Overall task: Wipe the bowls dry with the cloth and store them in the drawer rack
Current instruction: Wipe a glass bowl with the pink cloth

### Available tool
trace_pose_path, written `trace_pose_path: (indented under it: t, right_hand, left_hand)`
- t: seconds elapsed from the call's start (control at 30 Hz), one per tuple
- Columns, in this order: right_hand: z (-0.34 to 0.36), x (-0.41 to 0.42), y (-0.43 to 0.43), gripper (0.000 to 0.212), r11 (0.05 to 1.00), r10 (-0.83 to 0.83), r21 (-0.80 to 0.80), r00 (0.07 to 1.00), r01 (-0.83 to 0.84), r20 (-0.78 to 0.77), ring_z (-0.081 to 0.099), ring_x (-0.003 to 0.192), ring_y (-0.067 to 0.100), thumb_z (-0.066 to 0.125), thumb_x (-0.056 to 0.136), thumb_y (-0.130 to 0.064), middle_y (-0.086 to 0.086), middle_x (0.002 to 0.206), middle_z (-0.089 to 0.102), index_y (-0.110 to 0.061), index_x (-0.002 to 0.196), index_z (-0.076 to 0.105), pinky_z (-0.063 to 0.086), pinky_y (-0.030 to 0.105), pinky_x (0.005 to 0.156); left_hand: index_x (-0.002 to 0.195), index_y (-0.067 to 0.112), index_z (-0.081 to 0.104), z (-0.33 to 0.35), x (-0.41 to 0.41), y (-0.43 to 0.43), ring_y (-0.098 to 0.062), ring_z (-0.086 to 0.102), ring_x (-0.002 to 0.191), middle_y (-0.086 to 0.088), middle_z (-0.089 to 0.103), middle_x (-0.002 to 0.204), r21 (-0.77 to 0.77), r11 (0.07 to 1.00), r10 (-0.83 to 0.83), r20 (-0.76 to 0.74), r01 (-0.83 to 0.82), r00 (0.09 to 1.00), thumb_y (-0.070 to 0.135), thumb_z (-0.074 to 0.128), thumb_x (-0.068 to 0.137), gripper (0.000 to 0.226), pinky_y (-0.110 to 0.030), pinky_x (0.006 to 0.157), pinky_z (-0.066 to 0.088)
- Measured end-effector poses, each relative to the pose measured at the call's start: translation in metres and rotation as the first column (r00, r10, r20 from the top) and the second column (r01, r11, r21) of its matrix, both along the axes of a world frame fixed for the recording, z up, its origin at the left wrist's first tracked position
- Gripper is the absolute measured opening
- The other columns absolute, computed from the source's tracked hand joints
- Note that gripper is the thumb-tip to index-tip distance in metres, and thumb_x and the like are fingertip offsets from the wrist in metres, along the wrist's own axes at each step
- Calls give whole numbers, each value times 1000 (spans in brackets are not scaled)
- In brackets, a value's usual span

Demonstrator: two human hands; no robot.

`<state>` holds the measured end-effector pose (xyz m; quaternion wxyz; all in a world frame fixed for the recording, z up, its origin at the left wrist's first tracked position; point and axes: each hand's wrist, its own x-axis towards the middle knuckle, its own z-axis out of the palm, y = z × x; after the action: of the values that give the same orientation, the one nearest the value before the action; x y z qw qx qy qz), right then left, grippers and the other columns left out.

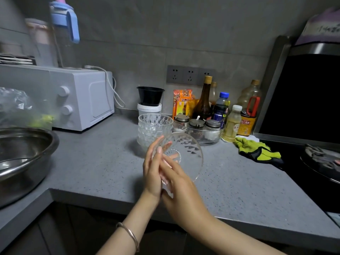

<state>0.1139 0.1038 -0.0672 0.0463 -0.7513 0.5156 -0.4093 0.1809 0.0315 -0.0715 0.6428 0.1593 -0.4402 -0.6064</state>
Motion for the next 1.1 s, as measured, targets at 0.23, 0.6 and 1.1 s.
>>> trace_pose_path:
  t: [0.23, 0.6, 1.1]
  right_hand:
    - [11, -60, -6, 50, 937, -282, -347, 516, -32, -809, 54, 122, 28, 35, 81, -14, 13, 130, 59, -7, 122, 63, 31, 42, 107]
    - [11, -11, -14, 23, 946, -277, -274, 871, 173, -406, 69, 68, 26, 66, 83, -19, 5, 107, 69, -10, 104, 68, 53, 34, 47]
    - [16, -44, -2, 37, 846, -391, -532, 635, -37, -666, 71, 70, 17, 49, 72, -3, 5, 104, 72, -13, 94, 76, 49, 22, 43]
  left_hand:
    - [129, 16, 53, 17, 26, -10, -24, 61, 115, -9, 62, 127, -34, 997, -64, 164, 71, 984, 29, 53, 87, 44, -43, 86, 55]
    - [134, 29, 49, 4, 6, 5, -23, 54, 124, 2, 60, 129, -77, 988, -120, 178, 136, 977, 31, 61, 78, 57, -42, 101, 44]
    - [137, 21, 47, 9, 15, 2, -28, 58, 119, -3, 60, 130, -25, 979, -198, 115, 202, 974, 30, 61, 73, 66, -41, 93, 49]
